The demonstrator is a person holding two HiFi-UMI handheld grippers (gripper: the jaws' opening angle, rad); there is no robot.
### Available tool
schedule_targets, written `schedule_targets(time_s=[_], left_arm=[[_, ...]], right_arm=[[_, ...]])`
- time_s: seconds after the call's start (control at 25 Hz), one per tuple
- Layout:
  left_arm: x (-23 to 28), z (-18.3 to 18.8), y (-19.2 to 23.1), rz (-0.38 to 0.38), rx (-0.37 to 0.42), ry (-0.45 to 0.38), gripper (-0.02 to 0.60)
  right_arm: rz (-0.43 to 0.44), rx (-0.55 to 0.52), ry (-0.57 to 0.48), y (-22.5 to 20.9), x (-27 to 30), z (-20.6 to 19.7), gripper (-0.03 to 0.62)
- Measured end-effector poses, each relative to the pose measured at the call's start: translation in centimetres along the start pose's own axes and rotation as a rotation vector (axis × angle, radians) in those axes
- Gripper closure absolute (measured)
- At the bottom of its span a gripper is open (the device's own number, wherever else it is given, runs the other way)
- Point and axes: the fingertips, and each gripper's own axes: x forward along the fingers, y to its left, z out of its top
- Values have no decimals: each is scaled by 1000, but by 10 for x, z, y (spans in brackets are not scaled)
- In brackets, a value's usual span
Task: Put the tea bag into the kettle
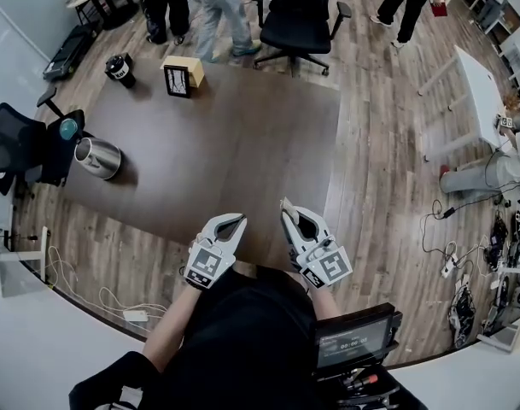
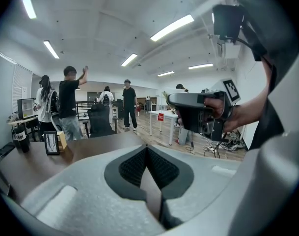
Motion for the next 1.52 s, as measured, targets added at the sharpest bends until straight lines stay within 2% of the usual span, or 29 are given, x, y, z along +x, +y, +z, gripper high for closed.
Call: schedule_targets(time_s=[0.2,0.4,0.76,1.12,1.32,1.52], left_arm=[[-13,-1,22,10,-8,-14,584],[-35,-4,58,66,-34,-26,584],[-64,-17,87,110,-76,-3,584],[-102,-43,140,165,-92,9,584],[-114,-53,162,165,-91,-10,584],[-121,-50,174,111,-71,-27,584]], right_arm=[[6,-1,15,10,23,-4,548],[49,-2,33,26,60,-5,548],[103,20,82,51,96,-9,548],[170,12,98,89,159,-25,548],[165,2,98,104,181,-37,548],[129,-6,101,119,189,-38,548]])
